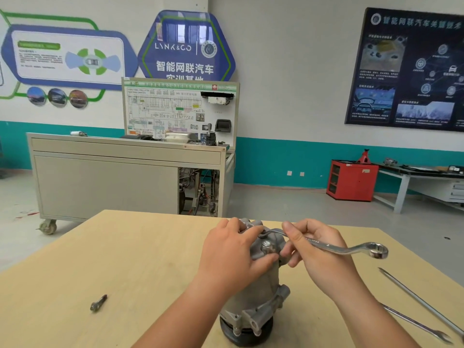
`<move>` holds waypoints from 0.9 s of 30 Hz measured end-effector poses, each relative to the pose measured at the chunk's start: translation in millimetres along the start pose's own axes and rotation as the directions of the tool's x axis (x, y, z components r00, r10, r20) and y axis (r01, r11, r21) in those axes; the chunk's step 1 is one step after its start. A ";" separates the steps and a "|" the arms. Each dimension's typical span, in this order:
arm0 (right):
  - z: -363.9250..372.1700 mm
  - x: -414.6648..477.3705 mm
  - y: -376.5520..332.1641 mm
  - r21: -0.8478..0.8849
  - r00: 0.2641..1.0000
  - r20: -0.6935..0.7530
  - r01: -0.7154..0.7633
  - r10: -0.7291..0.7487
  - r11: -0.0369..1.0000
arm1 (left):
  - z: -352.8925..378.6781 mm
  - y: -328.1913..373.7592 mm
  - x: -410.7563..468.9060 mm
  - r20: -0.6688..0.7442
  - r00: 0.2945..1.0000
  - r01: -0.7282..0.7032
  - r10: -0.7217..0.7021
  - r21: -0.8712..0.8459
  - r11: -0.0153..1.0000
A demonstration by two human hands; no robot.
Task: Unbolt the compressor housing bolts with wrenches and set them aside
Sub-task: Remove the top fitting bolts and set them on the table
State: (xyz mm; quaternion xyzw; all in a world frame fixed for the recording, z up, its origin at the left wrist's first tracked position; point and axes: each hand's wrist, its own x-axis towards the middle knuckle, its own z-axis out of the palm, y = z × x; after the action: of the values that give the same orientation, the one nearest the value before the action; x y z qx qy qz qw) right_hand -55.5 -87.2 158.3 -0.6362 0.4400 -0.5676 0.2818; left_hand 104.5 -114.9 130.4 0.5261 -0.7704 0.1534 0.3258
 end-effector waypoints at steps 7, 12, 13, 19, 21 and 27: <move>-8.5 47.6 31.9 0.320 0.924 -0.091 -0.326 0.371 0.890 | 4.0 -4.0 1.8 0.050 0.999 -0.022 0.021 0.023 1.000; 23.9 109.5 39.1 0.013 0.911 -0.064 -0.408 0.408 0.913 | 4.5 -8.8 2.1 0.044 0.998 -0.036 0.037 -0.035 0.999; 28.8 115.3 38.2 -0.044 0.913 -0.030 -0.408 0.407 0.912 | 4.5 -8.8 2.7 0.045 0.998 -0.037 0.039 -0.045 0.998; 9.4 100.7 27.4 0.624 0.892 -0.002 -0.352 0.453 0.697 | 7.5 -8.9 0.9 0.009 1.000 0.003 -0.002 -0.082 0.997; -4.4 85.9 15.5 0.801 0.903 -0.019 -0.243 0.429 0.547 | 9.8 -9.1 1.4 0.001 0.999 0.033 -0.033 -0.114 0.993; -34.6 16.0 -9.1 0.656 0.970 -0.024 -0.166 0.240 0.736 | 12.1 -8.1 1.0 0.005 0.998 0.066 -0.066 -0.137 0.988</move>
State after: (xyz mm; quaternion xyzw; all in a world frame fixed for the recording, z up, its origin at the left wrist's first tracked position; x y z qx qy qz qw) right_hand -87.4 -92.2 180.5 -0.4159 0.2973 -0.6835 0.5210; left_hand 107.6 -125.9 121.2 0.5277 -0.7613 0.0892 0.3660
